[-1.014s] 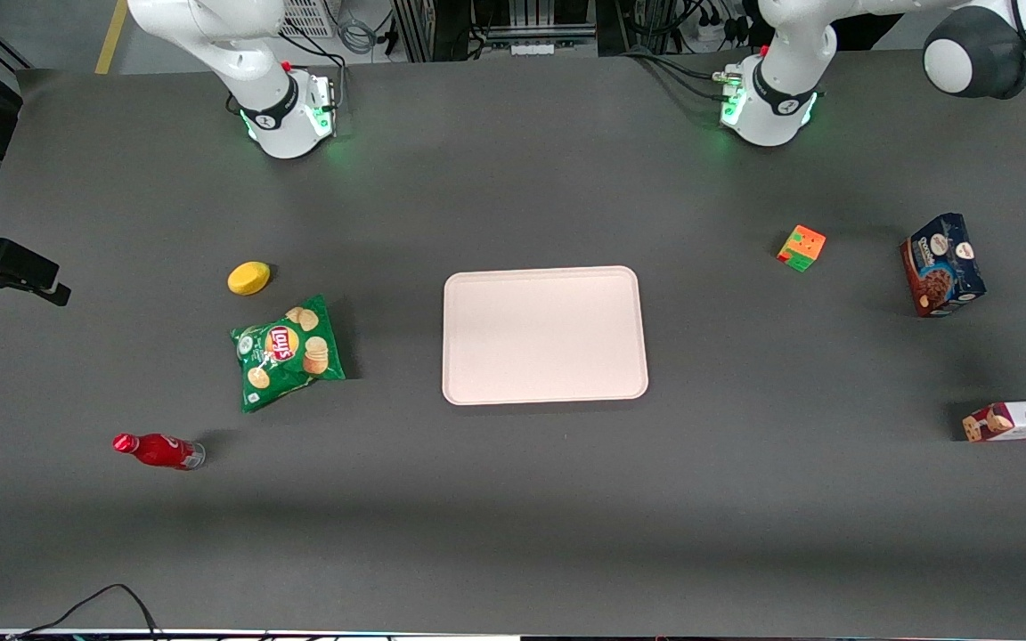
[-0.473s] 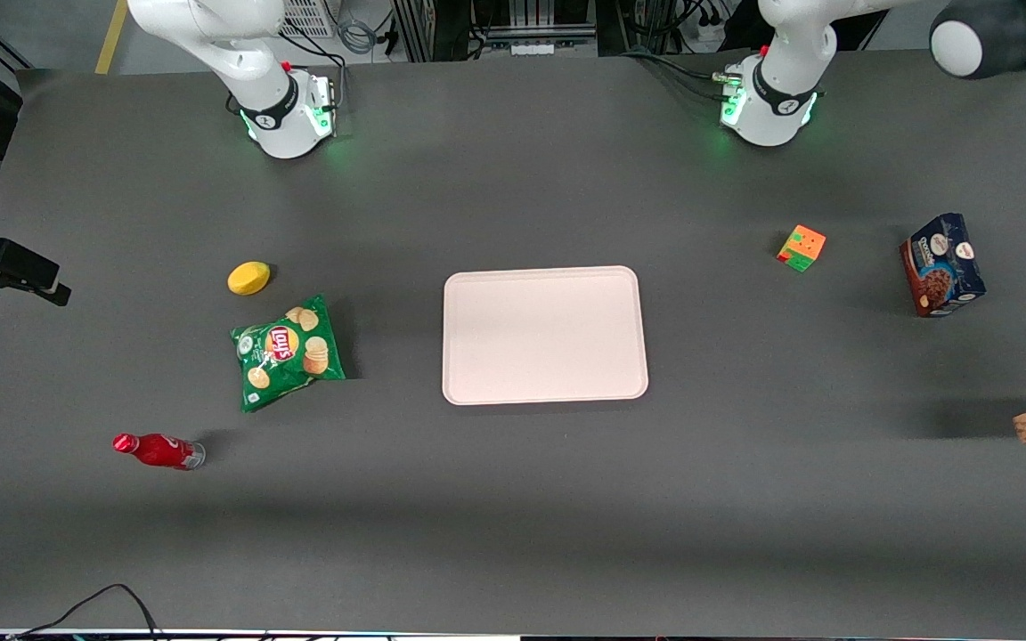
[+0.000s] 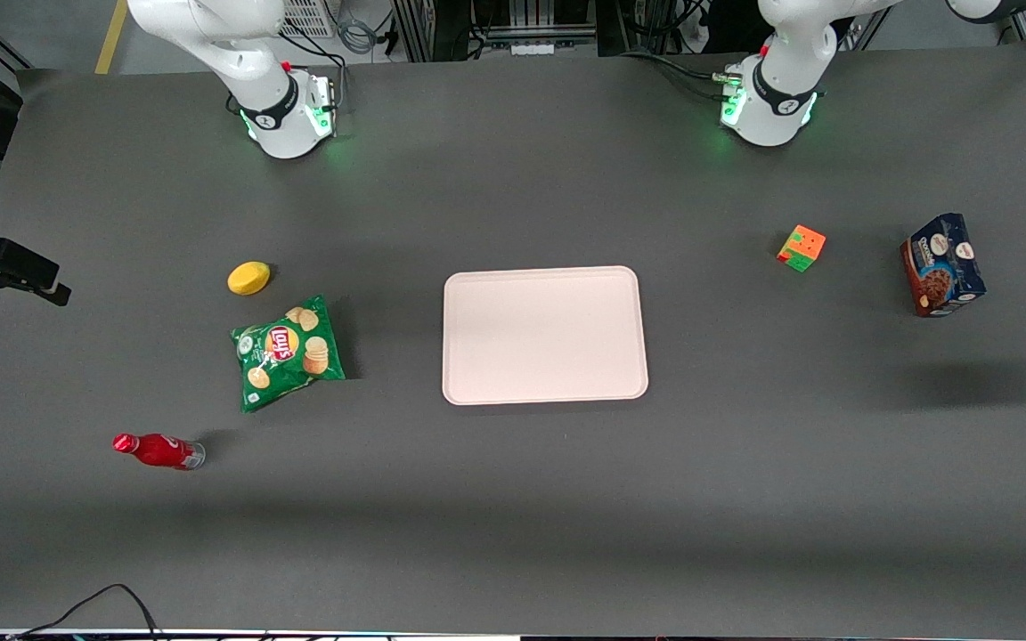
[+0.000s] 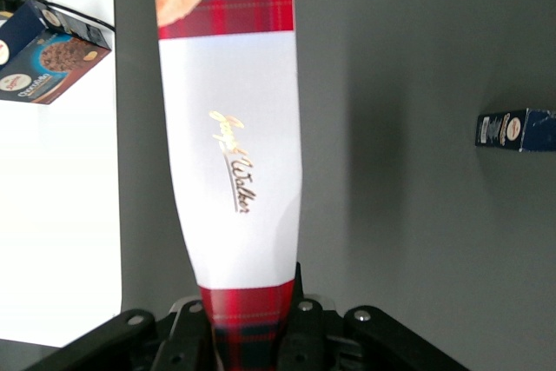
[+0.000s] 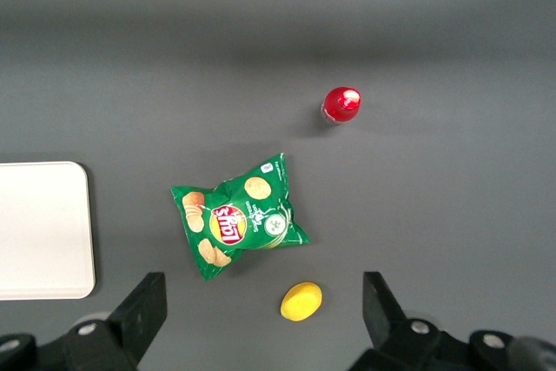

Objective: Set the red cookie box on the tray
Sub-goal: 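Carry the held cookie box over the white tray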

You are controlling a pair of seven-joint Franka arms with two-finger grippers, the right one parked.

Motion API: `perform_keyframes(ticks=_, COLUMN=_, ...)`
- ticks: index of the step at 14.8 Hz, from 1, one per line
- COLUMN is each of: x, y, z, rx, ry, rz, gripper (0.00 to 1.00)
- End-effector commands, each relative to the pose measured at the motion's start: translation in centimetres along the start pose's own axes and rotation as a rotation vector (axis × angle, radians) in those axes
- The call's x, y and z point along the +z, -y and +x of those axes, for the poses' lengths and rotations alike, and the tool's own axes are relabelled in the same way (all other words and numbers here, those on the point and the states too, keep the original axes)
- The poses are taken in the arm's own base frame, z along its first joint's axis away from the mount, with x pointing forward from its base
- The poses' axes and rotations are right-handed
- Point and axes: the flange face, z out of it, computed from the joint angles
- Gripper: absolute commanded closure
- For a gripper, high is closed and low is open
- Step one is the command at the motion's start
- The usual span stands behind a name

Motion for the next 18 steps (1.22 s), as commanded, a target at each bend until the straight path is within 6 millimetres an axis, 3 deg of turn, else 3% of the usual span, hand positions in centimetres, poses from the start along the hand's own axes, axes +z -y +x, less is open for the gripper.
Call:
perform_keyframes(ticks=1, x=0.1, y=0.4, z=2.5, rx=-0.084, ry=0.001, rz=-0.048, gripper=0.89)
perform_keyframes(ticks=4, x=-1.6, y=0.9, z=6.8, rx=-0.265, ry=0.031, rz=-0.089, gripper=0.89)
perform_keyframes(ticks=7, x=-2.4, y=1.7, z=12.9, rx=-0.422, ry=0.035, rz=-0.127, gripper=0.89)
perform_keyframes(ticks=13, x=-2.0, y=2.9, z=25.4, rx=-0.696, ry=0.043, rz=-0.166, gripper=0.88)
perform_keyframes(ticks=18, x=-0.2, y=2.0, z=35.8, rx=-1.003, ry=0.086, rz=-0.209, gripper=0.86)
